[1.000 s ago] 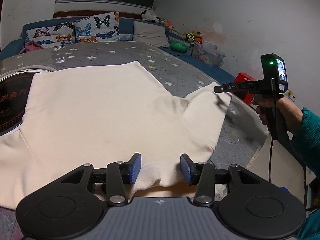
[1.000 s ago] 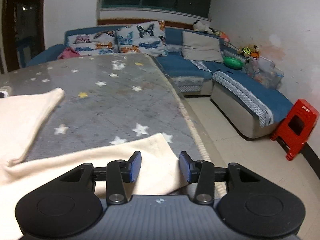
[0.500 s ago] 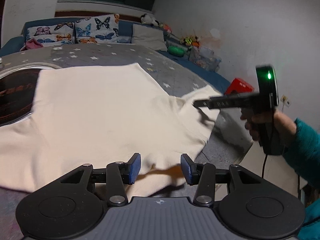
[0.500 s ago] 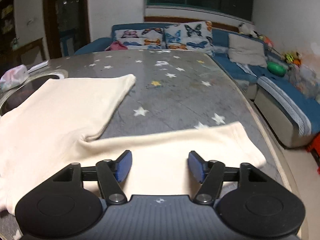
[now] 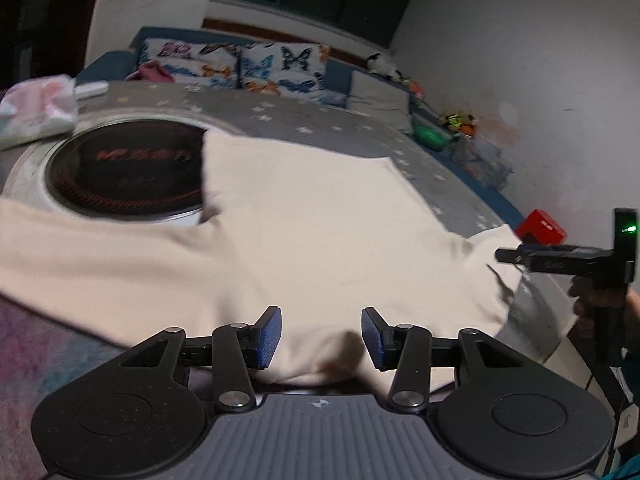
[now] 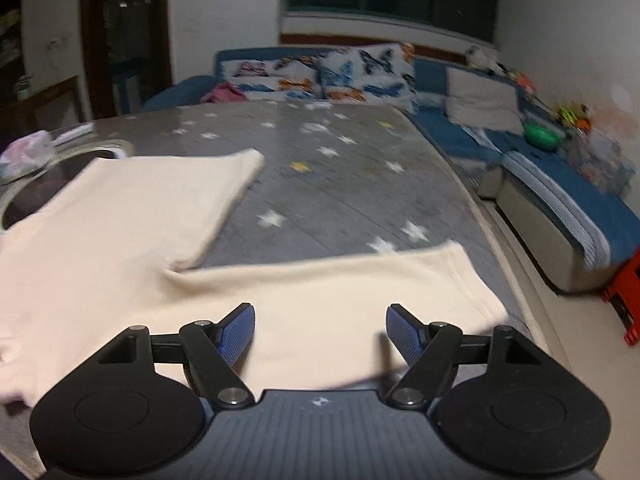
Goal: Fold clothes
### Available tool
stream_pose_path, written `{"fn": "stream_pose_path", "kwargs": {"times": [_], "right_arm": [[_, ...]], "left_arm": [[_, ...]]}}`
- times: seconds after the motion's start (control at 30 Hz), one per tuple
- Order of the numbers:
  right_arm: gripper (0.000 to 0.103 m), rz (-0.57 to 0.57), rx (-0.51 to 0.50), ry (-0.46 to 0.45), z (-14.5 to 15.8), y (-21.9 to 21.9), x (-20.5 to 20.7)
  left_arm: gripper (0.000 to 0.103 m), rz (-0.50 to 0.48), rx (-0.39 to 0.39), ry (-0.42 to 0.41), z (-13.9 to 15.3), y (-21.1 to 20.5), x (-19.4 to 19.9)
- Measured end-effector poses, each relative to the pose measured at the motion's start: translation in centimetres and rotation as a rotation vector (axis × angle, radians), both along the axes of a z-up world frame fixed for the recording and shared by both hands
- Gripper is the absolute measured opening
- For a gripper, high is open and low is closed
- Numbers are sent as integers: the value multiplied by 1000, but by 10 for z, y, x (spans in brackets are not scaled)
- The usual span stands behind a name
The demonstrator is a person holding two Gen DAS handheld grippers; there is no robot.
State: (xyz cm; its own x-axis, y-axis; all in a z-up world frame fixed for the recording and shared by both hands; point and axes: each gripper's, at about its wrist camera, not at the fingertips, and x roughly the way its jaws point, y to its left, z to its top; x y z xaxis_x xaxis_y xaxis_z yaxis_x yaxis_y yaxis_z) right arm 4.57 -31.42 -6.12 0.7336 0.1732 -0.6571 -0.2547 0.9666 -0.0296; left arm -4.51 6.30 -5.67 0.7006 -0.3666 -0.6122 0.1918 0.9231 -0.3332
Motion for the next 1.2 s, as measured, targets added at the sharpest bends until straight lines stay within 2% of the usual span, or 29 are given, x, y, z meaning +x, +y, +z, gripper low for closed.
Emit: {"fn": "stream_pose_path", "kwargs": {"times": [0.2, 0.33, 0.47, 0.63, 0.73, 0.9, 1.07, 1.2], "right_arm": [[73, 146, 12, -43, 15, 42, -6], [64, 251, 10, -36, 12, 72, -4], [62, 287, 23, -10, 2, 87, 1], [61, 238, 56, 2, -7, 74, 10], [62, 182, 80, -11, -2, 55, 9], [62, 70, 66, -18, 0, 19, 12], [62, -63, 33, 9, -14, -15, 22], [62, -112, 17, 6, -17, -31, 22]], "left_arm": [[47, 3, -13, -1, -3, 8, -7], [48, 3, -9, -1, -3, 6, -7], [48, 2, -14, 0, -3, 7, -8], [48, 0, -10, 4, -2, 7, -7], [48, -2, -6, 6, -1, 6, -7], [49, -7, -1, 7, 0, 5, -5], [49, -12, 13, 13, 2, 3, -4], [49, -19, 30, 9, 8, -2, -2]]}}
